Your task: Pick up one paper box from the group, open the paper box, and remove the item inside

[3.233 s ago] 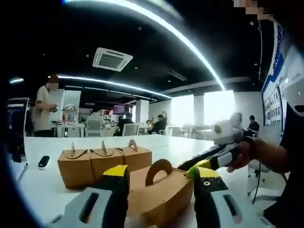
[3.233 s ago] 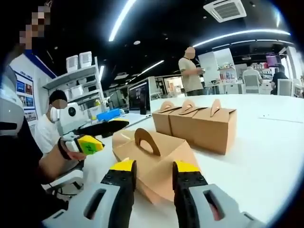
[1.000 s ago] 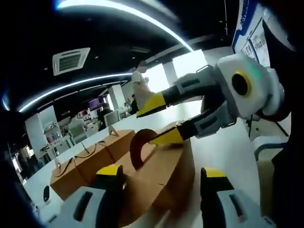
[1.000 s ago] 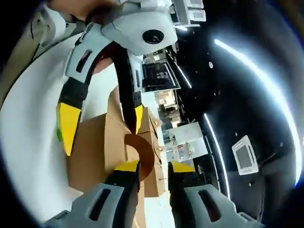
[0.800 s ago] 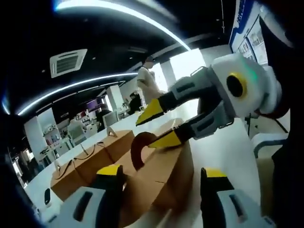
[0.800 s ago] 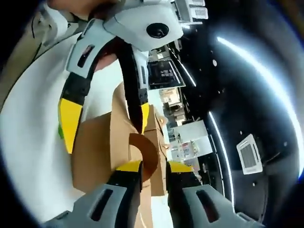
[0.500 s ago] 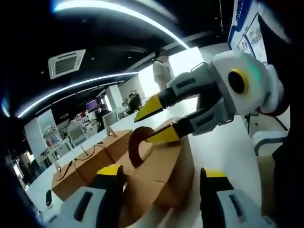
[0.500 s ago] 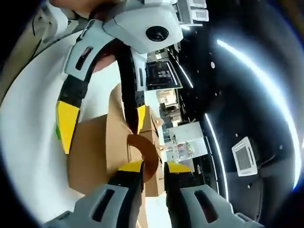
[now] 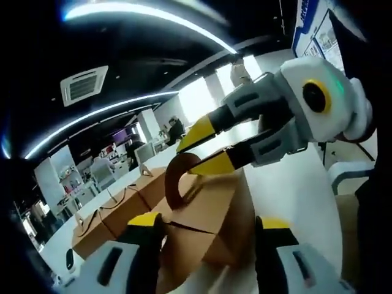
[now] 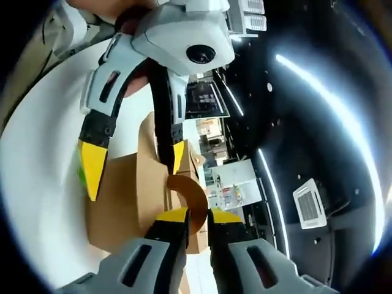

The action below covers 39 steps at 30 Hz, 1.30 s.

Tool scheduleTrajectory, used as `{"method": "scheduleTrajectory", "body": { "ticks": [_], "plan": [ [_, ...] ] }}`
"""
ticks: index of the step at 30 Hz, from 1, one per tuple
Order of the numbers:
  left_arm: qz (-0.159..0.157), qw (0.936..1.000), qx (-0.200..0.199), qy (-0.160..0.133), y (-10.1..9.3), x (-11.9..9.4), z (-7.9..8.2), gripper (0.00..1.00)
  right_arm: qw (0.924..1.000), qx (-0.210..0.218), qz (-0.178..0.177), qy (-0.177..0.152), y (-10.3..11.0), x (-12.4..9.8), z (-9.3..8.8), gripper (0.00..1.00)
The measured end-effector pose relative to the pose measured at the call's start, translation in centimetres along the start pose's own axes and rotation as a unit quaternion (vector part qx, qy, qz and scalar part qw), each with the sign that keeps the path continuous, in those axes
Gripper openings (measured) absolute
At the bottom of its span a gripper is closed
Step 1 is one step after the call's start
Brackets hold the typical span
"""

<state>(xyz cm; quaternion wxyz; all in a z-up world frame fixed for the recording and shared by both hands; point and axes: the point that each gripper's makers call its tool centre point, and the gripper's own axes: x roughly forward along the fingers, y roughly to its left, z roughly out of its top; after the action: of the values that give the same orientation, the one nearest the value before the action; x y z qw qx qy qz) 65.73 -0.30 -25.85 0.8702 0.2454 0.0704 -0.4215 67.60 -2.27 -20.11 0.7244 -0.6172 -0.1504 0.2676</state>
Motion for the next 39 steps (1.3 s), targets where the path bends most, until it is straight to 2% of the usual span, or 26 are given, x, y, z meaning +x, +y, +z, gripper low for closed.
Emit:
{"method": "scheduleTrajectory", "body": {
  "ticks": [7, 10, 15, 27, 28, 29, 30, 35, 39],
  "plan": [
    [0.008, 0.9999, -0.011, 0.001, 0.1, 0.2, 0.2, 0.59, 0.9999, -0.004, -0.009, -0.009, -0.1, -0.8, 0.4, 0.13],
    [0.019, 0.9997, -0.006, 0.010, 0.2, 0.4, 0.2, 0.58, 0.9999, -0.003, -0.009, -0.010, -0.1, -1.0, 0.4, 0.11],
    [0.028, 0.9993, 0.004, 0.023, 0.0, 0.7, 0.3, 0.58, 0.9995, 0.031, -0.003, -0.011, -0.1, -1.3, -0.1, 0.11],
    [0.042, 0.9983, 0.004, 0.040, 0.0, 1.3, 0.6, 0.59, 0.9993, 0.034, 0.002, -0.012, 0.0, -2.1, -0.3, 0.11],
    [0.041, 0.9984, 0.004, 0.040, -0.1, 1.4, 0.6, 0.59, 0.9993, 0.034, 0.002, -0.012, 0.1, -2.2, -0.3, 0.11],
    [0.042, 0.9983, 0.002, 0.040, -0.1, 1.5, 0.6, 0.59, 0.9993, 0.035, 0.002, -0.013, 0.1, -2.4, -0.3, 0.03],
    [0.043, 0.9983, 0.002, 0.040, -0.1, 1.5, 0.7, 0.59, 0.9990, 0.039, -0.004, -0.023, -0.1, -2.6, 0.0, 0.03],
    [0.048, 0.9980, 0.001, 0.041, -0.1, 1.8, 0.7, 0.59, 0.9990, 0.032, 0.009, -0.030, 0.2, -3.1, 0.7, 0.03],
    [0.050, 0.9978, 0.005, 0.044, -0.1, 1.8, 0.7, 0.60, 0.9989, 0.036, 0.013, -0.029, 0.5, -3.0, 0.5, 0.03]
  ]
}}
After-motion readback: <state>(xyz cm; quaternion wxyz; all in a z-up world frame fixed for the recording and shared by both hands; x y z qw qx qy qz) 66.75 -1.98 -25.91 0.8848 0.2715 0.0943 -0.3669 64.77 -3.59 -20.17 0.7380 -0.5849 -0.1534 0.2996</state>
